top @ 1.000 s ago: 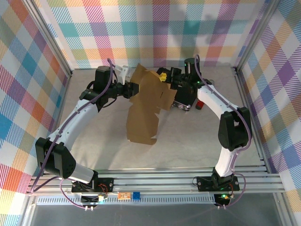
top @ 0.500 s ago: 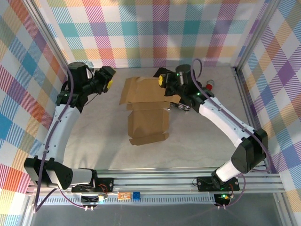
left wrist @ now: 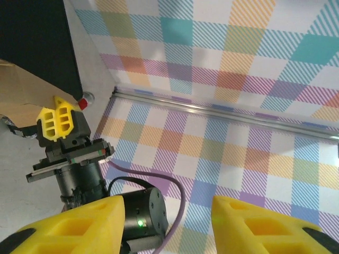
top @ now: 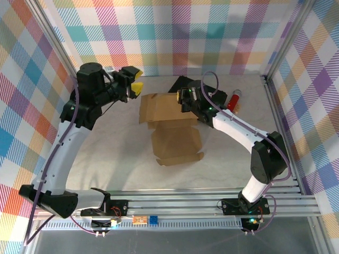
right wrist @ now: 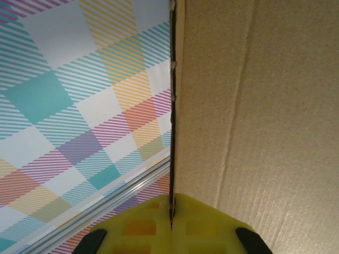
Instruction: Fold the paper box
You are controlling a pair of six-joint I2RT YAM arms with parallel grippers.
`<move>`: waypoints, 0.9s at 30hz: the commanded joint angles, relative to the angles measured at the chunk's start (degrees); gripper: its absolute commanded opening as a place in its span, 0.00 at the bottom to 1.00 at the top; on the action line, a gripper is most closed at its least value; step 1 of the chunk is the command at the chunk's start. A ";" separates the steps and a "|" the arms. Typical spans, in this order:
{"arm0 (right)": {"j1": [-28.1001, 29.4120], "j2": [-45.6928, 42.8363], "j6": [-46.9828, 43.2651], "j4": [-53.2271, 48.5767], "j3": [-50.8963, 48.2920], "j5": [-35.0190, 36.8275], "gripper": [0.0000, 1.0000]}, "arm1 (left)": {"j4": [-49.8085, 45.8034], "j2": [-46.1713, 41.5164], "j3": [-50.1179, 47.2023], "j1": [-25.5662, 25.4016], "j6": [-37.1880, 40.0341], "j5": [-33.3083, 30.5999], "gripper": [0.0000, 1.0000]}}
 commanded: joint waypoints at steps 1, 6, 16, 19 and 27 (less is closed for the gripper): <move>0.46 -1.02 -1.32 2.27 2.01 0.94 0.00 | -0.37 3.66 -0.78 -0.71 1.18 -0.68 0.46; 0.46 -2.04 -1.12 1.48 2.15 1.05 0.00 | 0.00 9.17 1.75 -1.56 6.32 0.25 0.48; 0.45 -3.58 -1.47 0.40 1.89 1.29 0.00 | -8.55 12.31 1.66 -4.03 16.33 -3.39 0.53; 0.46 -3.83 -1.41 0.14 1.65 0.98 0.00 | -8.19 12.80 0.68 -4.05 18.40 -4.46 0.55; 0.51 -4.20 -1.41 -0.46 1.57 -0.12 0.00 | 0.13 16.87 -0.27 -4.72 17.80 -1.39 0.55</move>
